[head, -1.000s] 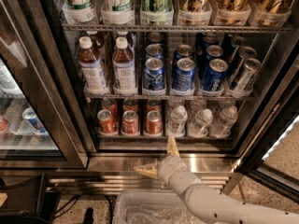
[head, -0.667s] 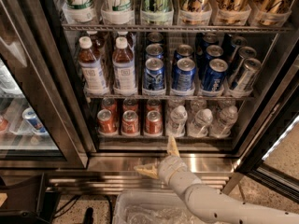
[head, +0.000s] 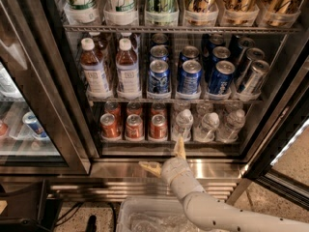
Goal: Pick coke can from bottom shelf of fridge
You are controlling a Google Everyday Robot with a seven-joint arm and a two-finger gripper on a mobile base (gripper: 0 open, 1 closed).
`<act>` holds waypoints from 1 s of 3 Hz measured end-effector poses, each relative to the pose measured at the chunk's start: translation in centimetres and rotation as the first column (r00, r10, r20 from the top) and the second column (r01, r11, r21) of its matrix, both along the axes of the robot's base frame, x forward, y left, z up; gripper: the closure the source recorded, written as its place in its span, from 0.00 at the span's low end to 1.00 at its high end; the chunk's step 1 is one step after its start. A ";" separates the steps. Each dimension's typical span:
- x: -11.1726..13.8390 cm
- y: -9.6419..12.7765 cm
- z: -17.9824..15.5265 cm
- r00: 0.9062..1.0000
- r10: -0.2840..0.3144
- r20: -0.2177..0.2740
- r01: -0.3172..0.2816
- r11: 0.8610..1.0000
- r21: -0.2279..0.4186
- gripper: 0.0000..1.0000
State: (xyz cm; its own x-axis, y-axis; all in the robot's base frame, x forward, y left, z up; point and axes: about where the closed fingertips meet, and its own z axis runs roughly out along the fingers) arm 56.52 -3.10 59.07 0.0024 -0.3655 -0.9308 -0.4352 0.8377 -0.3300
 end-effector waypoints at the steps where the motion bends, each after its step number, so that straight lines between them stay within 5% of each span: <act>1: 1.5 -0.6 0.4 0.995 -0.077 0.067 0.075 0.997 0.028 0.00; 3: 2.9 -1.0 0.5 0.979 -0.153 0.133 0.145 0.987 0.067 0.17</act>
Offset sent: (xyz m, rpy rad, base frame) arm 0.0329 -0.0124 0.0054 0.0613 -0.1601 -0.1696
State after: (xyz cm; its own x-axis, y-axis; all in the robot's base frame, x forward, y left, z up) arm 59.42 -4.14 59.60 0.0807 -0.3184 -0.9445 -0.2577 0.9087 -0.3284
